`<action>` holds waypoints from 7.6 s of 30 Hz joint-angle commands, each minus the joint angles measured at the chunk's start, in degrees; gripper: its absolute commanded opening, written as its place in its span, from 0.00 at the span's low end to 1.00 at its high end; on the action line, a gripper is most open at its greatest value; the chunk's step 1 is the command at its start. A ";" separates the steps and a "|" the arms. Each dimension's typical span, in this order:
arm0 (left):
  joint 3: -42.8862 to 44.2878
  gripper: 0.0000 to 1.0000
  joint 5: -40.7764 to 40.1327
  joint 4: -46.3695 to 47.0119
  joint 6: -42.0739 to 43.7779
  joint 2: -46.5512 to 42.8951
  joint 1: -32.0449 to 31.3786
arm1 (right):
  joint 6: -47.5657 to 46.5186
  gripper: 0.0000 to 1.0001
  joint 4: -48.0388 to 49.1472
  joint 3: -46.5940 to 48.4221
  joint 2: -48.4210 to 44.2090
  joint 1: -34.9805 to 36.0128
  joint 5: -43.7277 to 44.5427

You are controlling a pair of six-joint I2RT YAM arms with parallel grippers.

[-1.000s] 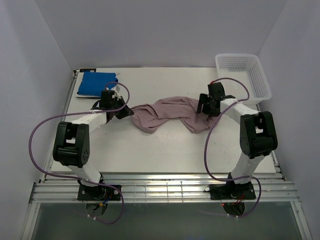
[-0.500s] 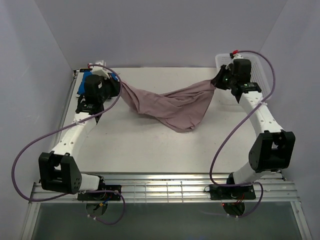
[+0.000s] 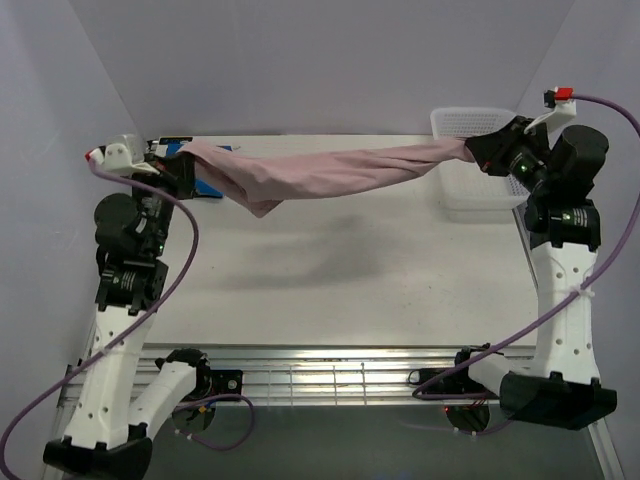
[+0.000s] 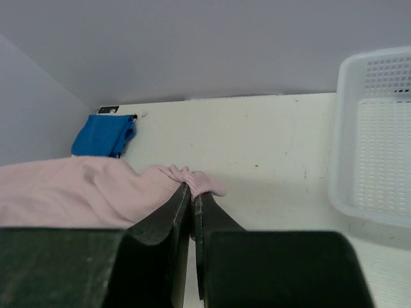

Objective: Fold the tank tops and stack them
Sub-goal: Flatten the tank top out

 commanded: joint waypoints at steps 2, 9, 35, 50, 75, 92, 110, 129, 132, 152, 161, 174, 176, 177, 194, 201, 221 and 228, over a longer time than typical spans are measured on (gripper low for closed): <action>-0.27 0.00 -0.44 -6.25 -3.23 -8.15 0.12 | -2.09 0.08 -2.76 0.66 -7.08 -1.65 3.25; -2.02 0.00 -4.92 -14.16 -8.76 -9.13 0.12 | -2.98 0.08 -3.21 -0.48 -8.68 -1.74 9.50; -7.11 0.98 15.72 -13.64 -18.61 29.74 1.53 | -3.68 0.90 -4.70 -13.91 7.98 10.38 17.32; -8.54 0.98 15.84 -13.97 -18.62 36.13 -5.68 | 6.33 0.90 -8.22 -43.27 -6.30 31.38 19.26; -8.53 0.85 24.52 -8.98 -18.09 46.15 -7.70 | 11.44 0.93 2.06 -47.50 7.94 34.74 21.19; -3.70 0.69 23.21 -14.23 -18.35 48.36 -9.29 | 10.30 0.82 1.98 -48.56 9.53 34.65 20.40; 0.26 0.68 17.84 -20.67 -17.47 48.52 -10.95 | 9.50 0.80 2.07 -48.73 9.61 34.56 20.40; 1.40 0.00 18.28 -18.21 -17.64 52.58 -11.48 | 9.06 0.76 1.10 -48.47 9.88 34.56 20.31; 1.14 0.00 17.75 -17.51 -17.73 51.79 -11.48 | 8.45 0.76 0.66 -48.64 9.35 34.56 19.70; -7.47 0.00 17.58 -7.66 -20.55 43.97 -11.48 | 5.01 0.34 -3.20 -48.30 8.82 37.28 24.16; -8.09 0.00 15.29 -5.91 -21.17 35.98 -11.48 | 1.96 0.08 -10.32 -40.13 1.19 37.90 27.62; -4.40 0.00 7.39 -7.31 -17.65 9.34 -11.48 | -9.83 0.08 -21.75 -14.12 -10.94 37.73 20.31; -2.21 0.00 6.68 -7.75 -16.95 6.54 -11.48 | -10.53 0.08 -22.01 -11.31 -11.74 37.73 20.57; -1.59 0.00 5.89 -7.75 -16.34 5.83 -11.48 | -11.14 0.08 -22.02 -8.42 -12.18 37.73 20.92; 24.40 0.00 -1.27 -2.48 -7.36 37.96 -2.81 | -23.89 0.08 -14.37 32.70 25.39 20.06 9.59; 50.35 0.00 10.01 -2.39 0.27 50.82 0.56 | -27.94 0.08 -13.85 50.60 33.97 15.94 6.60; -26.29 0.98 18.82 -1.76 -17.91 11.37 -6.03 | -15.99 0.72 -13.66 -32.20 2.42 14.87 11.87; -22.07 0.98 14.25 -3.97 -17.38 9.41 -6.38 | -14.41 0.90 -12.09 -27.83 -4.62 14.96 4.49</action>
